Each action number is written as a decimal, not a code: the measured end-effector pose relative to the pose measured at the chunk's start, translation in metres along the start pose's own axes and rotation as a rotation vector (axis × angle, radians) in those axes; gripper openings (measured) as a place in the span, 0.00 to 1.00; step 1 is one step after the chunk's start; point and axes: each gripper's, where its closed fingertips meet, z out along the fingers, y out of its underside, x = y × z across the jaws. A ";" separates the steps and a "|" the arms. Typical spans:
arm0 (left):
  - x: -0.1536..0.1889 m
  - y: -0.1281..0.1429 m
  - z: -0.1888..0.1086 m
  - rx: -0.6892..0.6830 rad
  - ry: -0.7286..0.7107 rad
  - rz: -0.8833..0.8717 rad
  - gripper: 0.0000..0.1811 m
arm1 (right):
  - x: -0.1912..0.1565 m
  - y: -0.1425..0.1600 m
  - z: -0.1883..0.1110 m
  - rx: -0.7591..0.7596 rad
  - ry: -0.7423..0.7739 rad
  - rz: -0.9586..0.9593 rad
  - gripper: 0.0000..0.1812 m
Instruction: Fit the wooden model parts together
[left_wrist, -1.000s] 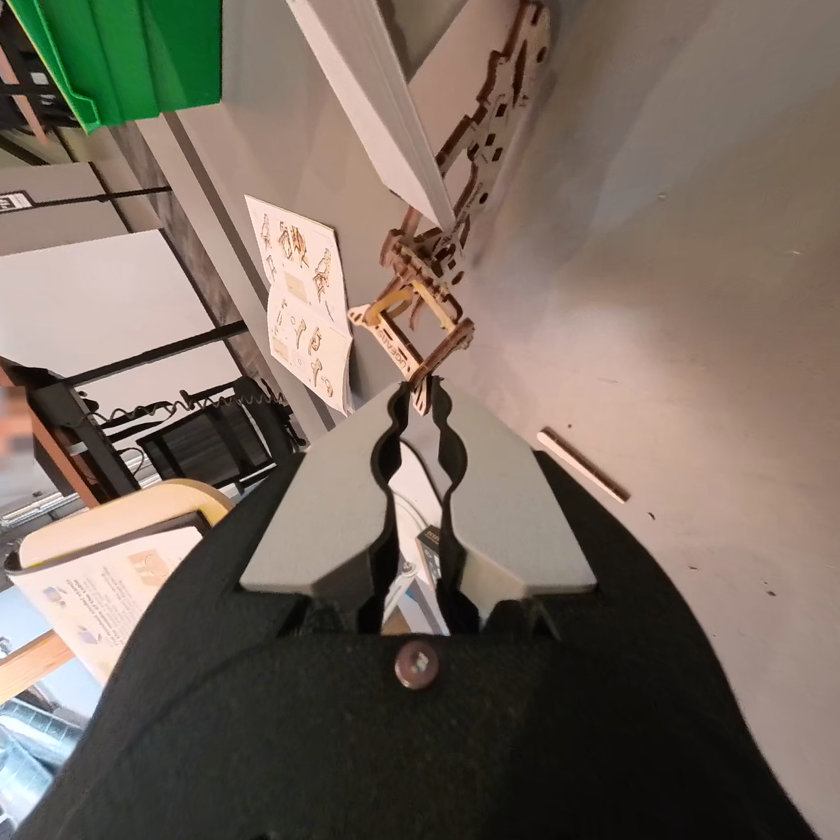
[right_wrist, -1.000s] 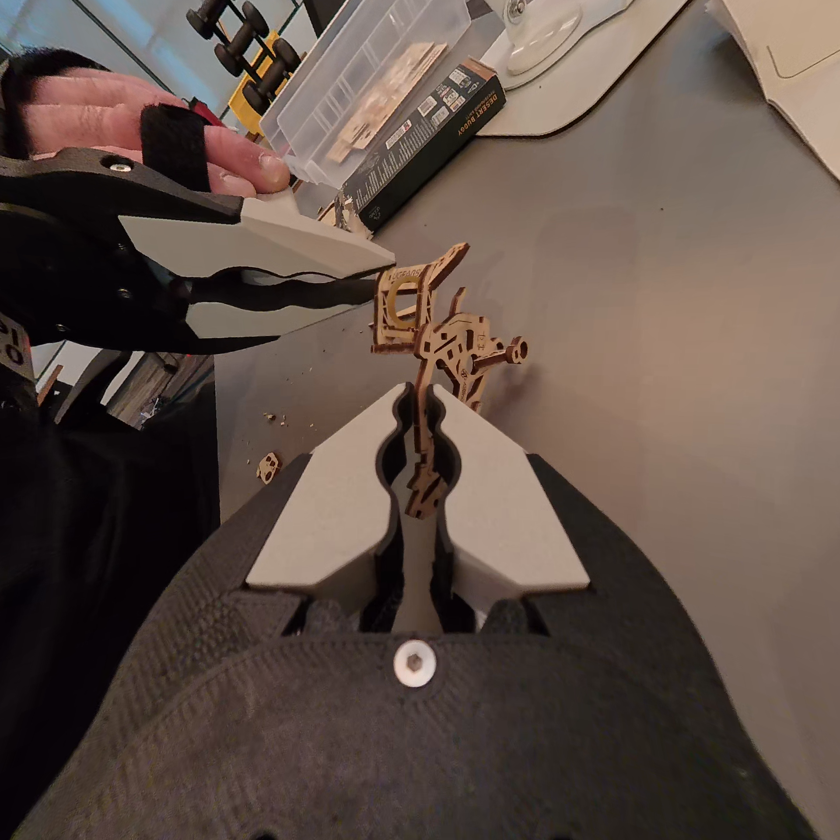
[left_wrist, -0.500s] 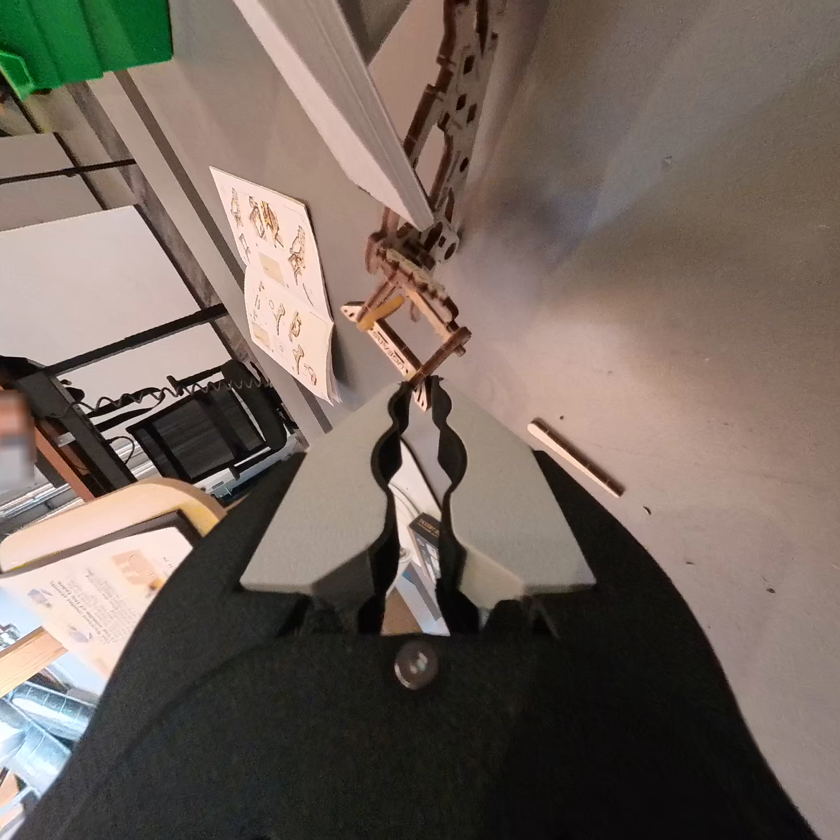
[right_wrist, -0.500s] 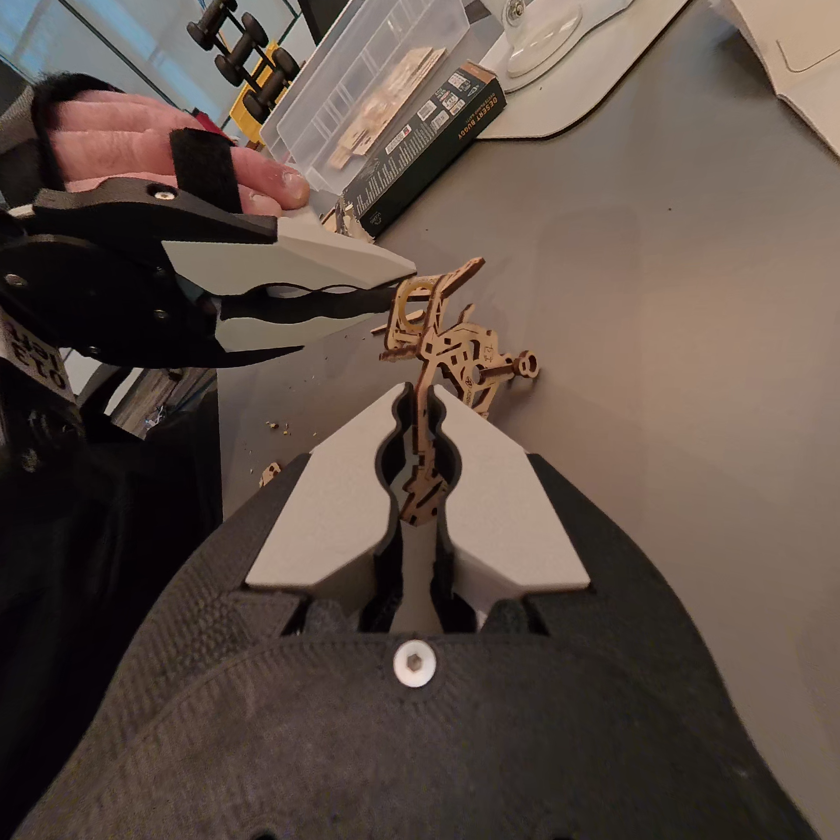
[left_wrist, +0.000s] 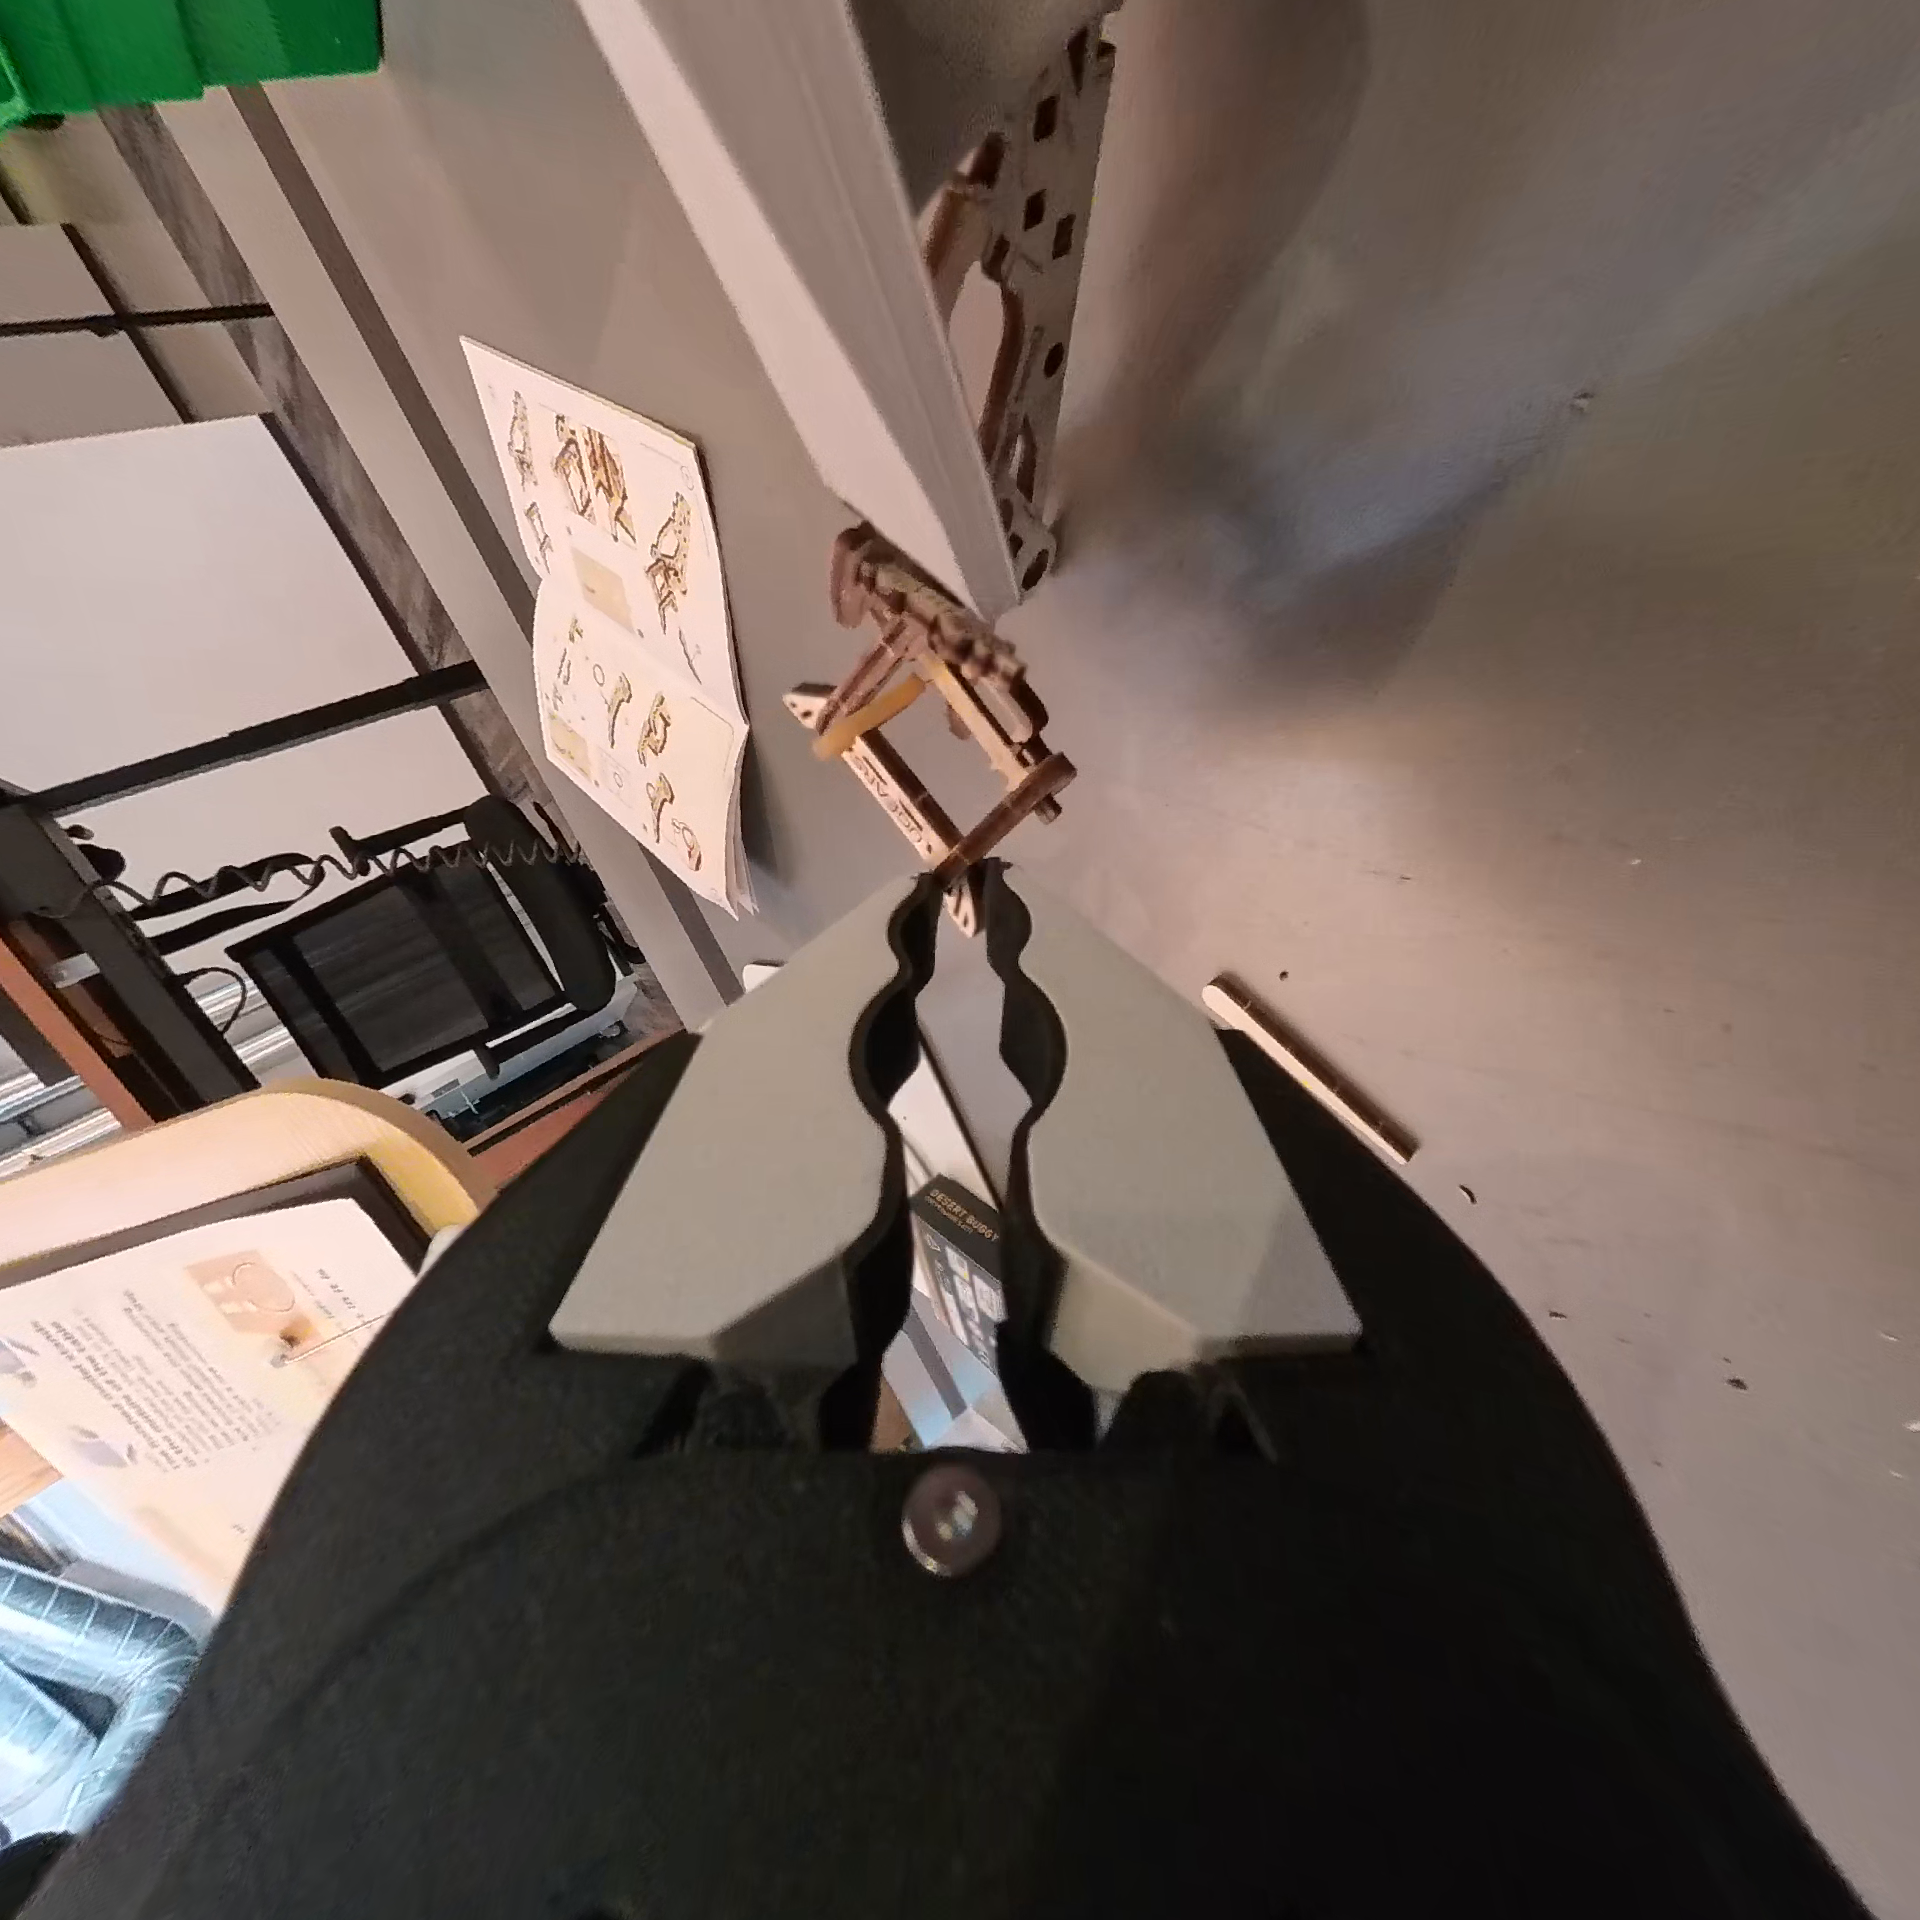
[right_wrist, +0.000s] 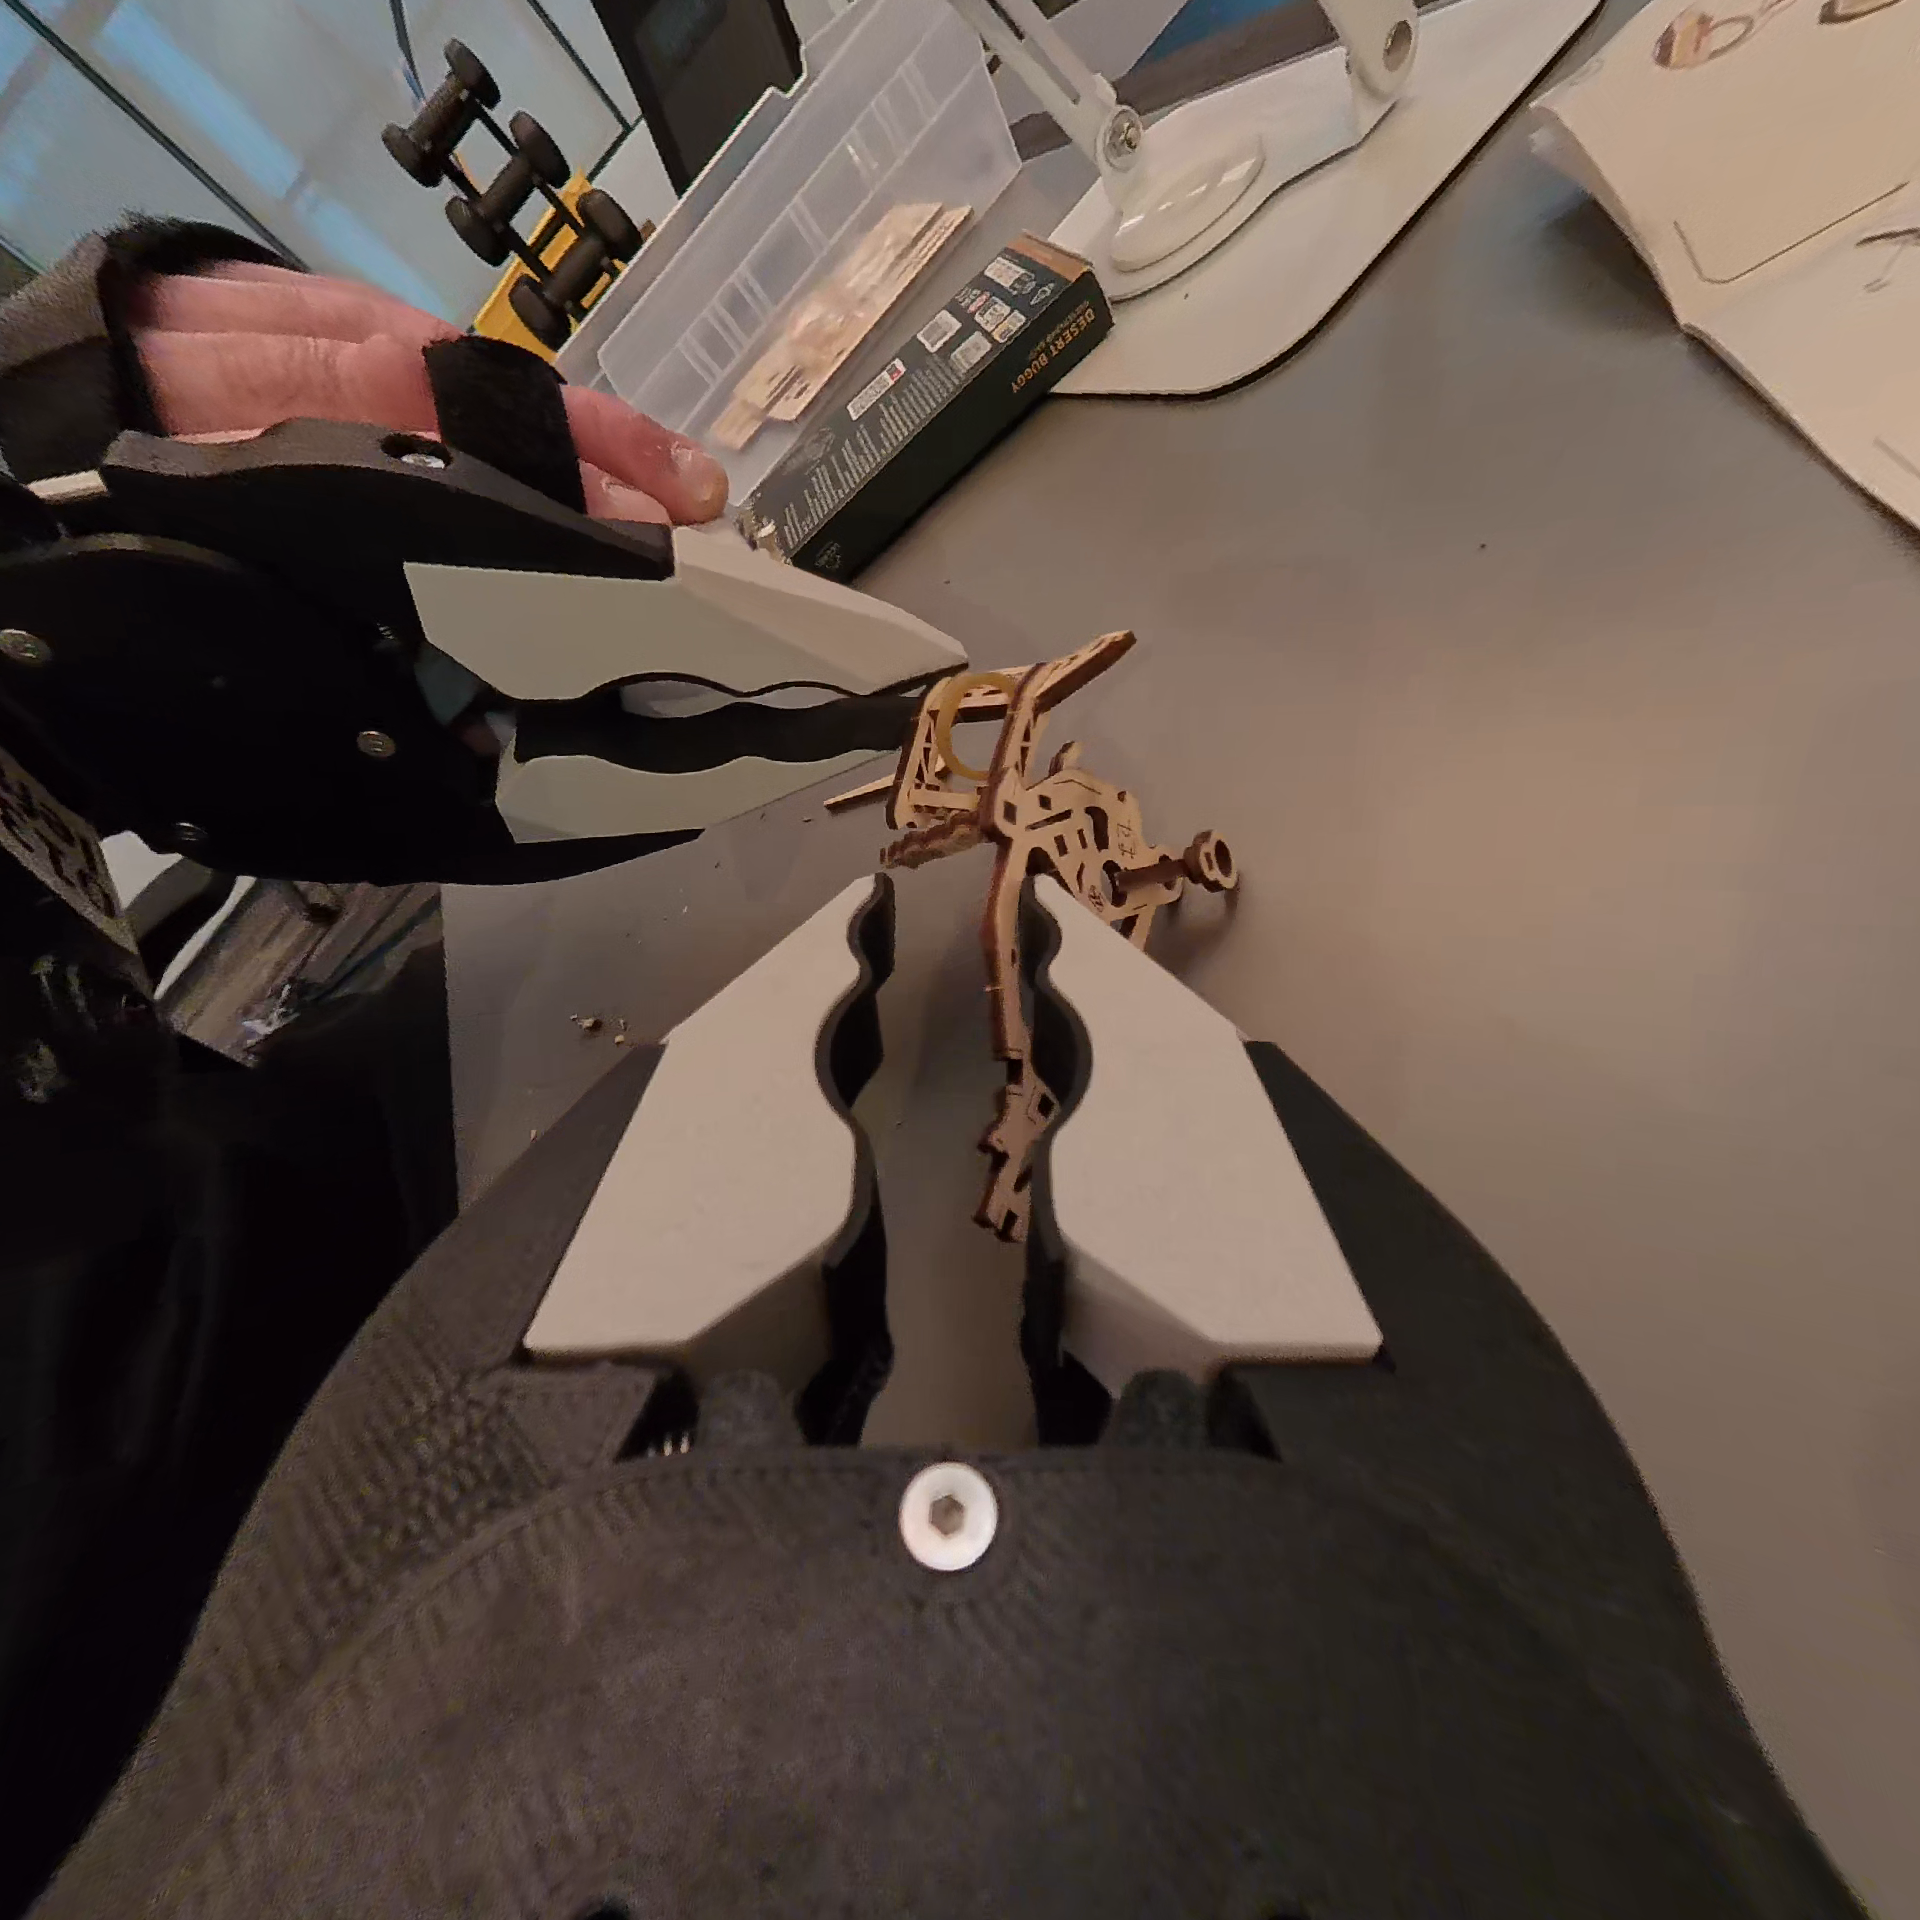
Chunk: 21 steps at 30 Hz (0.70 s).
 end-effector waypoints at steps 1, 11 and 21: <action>0.000 0.000 0.000 -0.003 0.002 -0.003 0.04 | 0.000 0.000 0.000 0.004 0.003 -0.003 0.12; -0.004 0.007 0.006 -0.025 0.004 -0.025 0.03 | -0.009 -0.008 0.008 0.044 -0.043 0.022 0.20; -0.004 0.011 0.012 0.009 0.021 -0.077 0.03 | -0.016 -0.009 0.014 0.057 -0.070 0.037 0.27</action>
